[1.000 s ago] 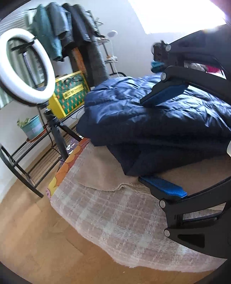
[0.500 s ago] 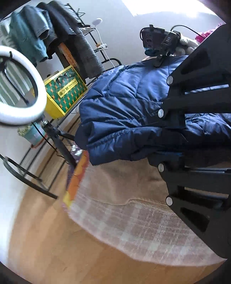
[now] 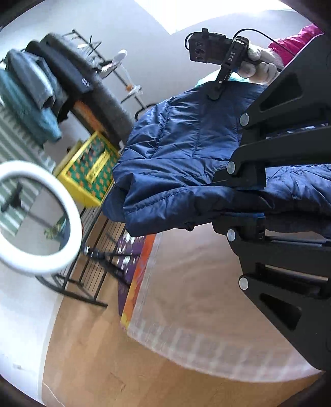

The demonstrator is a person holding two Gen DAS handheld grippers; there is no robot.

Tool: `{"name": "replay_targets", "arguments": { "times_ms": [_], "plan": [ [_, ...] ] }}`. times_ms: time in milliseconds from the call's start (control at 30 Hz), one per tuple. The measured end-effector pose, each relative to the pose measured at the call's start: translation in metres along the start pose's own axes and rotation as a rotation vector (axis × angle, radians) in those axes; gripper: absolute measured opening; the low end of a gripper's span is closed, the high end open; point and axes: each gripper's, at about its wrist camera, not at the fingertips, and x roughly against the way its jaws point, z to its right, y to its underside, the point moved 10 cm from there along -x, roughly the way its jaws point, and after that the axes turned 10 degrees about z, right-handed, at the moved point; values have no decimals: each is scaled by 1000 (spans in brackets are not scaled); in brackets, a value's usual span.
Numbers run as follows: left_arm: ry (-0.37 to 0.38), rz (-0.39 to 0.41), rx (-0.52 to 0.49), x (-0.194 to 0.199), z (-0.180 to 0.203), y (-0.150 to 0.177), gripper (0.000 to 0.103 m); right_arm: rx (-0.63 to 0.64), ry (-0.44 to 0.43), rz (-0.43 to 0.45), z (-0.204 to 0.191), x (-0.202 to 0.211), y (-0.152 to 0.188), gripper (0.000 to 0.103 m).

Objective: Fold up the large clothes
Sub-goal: 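Carry the folded jacket with both tools onto the light blue garment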

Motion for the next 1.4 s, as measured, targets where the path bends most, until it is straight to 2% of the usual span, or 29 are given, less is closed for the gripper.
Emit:
{"name": "replay_targets", "arguments": {
  "times_ms": [267, 467, 700, 867, 1000, 1167, 1400],
  "plan": [
    [109, -36, -91, 17, 128, 48, 9, 58, 107, 38, 7, 130, 10, 16],
    [176, -87, -131, 13, 212, 93, 9, 97, 202, 66, 28, 222, 24, 15],
    [281, -142, -162, -6, 313, 146, 8, 80, 310, 111, 52, 315, 39, 15],
    [333, -191, -192, -37, 375, 176, 8, 66, 386, 143, 86, 373, 42, 15],
    [364, -215, -242, -72, 429, 194, 8, 68, 451, 168, 119, 412, 32, 15],
    [400, -229, -284, -129, 491, 203, 8, 96, 533, 193, 172, 449, 4, 15],
    [431, -205, -311, -209, 550, 196, 8, 116, 608, 245, 252, 481, -53, 14]
  ]
}}
